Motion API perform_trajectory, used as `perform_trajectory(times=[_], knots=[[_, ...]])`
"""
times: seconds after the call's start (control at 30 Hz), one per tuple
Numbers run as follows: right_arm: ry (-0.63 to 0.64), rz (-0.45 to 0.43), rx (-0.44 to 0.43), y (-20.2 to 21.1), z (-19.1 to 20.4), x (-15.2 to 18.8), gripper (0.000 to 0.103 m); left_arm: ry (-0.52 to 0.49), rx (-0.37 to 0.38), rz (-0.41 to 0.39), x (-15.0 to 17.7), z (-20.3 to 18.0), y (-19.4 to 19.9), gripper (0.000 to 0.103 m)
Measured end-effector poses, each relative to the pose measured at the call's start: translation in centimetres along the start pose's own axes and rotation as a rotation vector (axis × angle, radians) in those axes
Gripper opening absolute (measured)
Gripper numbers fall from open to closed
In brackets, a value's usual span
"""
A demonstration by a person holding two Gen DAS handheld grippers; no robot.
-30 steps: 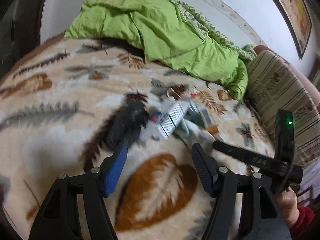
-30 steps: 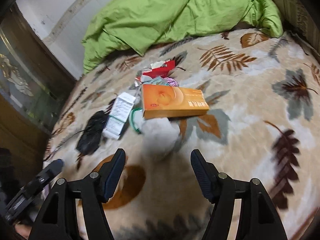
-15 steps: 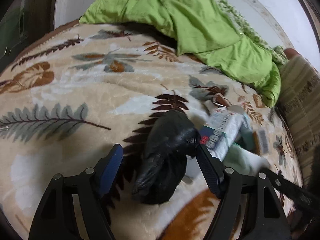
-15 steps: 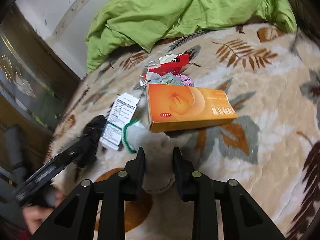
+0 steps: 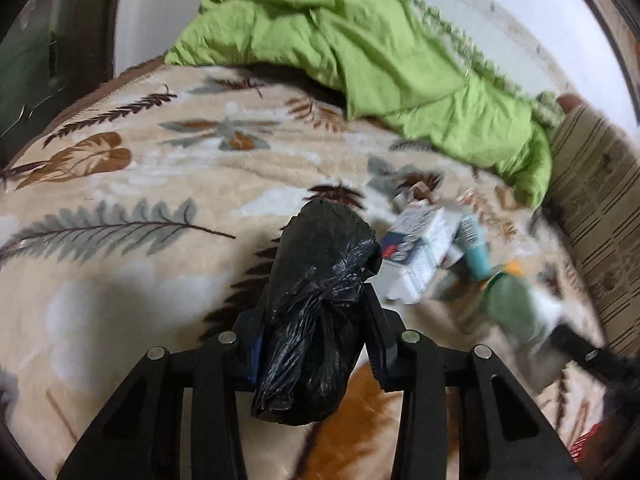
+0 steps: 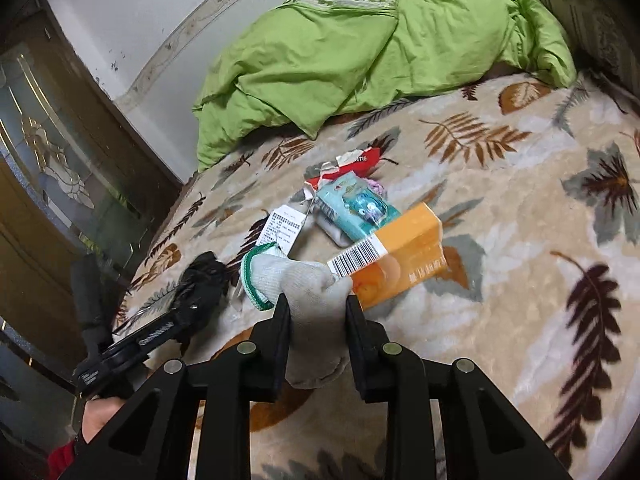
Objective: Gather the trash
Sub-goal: 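Grasp the black plastic bag with the left gripper while the right grasps the white sock, then carry the bag and sock over the red wastebasket and open both grippers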
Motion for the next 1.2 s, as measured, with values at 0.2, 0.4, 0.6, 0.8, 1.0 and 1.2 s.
perform_trajectory(times=[0.2,0.4,0.6,0.8,1.0,1.2], knots=[[0.055,-0.02,0.029,2.9,0.3,2.3,0.028,-0.047,0.059,-0.021,2.7,-3.1,4.1,0.039],[0.07,-0.098,-0.002,6.9,0.2,2.8,0.028,-0.146,0.084,-0.008,6.6,-6.2,6.6,0.039],[0.074,-0.096,0.01,6.7,0.4,2.9,0.028,-0.186,0.071,-0.025,7.0,-7.3,6.4,0.039],[0.08,-0.102,0.022,7.0,0.3,3.1,0.028,-0.184,0.077,-0.025,6.9,-7.4,5.9,0.039],[0.09,-0.097,0.037,6.7,0.2,3.1,0.028,-0.192,0.076,-0.026,6.9,-7.7,5.7,0.039],[0.098,-0.092,0.046,6.5,0.3,3.2,0.028,-0.205,0.072,-0.031,6.7,-7.9,5.6,0.039]])
Point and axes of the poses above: each gripper's, at about its wrist camera, not at the fingertips, and y roughly against the way its jaws point, z to its left, x to its underside, the point moved 10 cm from there along -y, roughly the way its jaws point, and after that the axes turned 1 degree about -z, right-handed, at the moved point
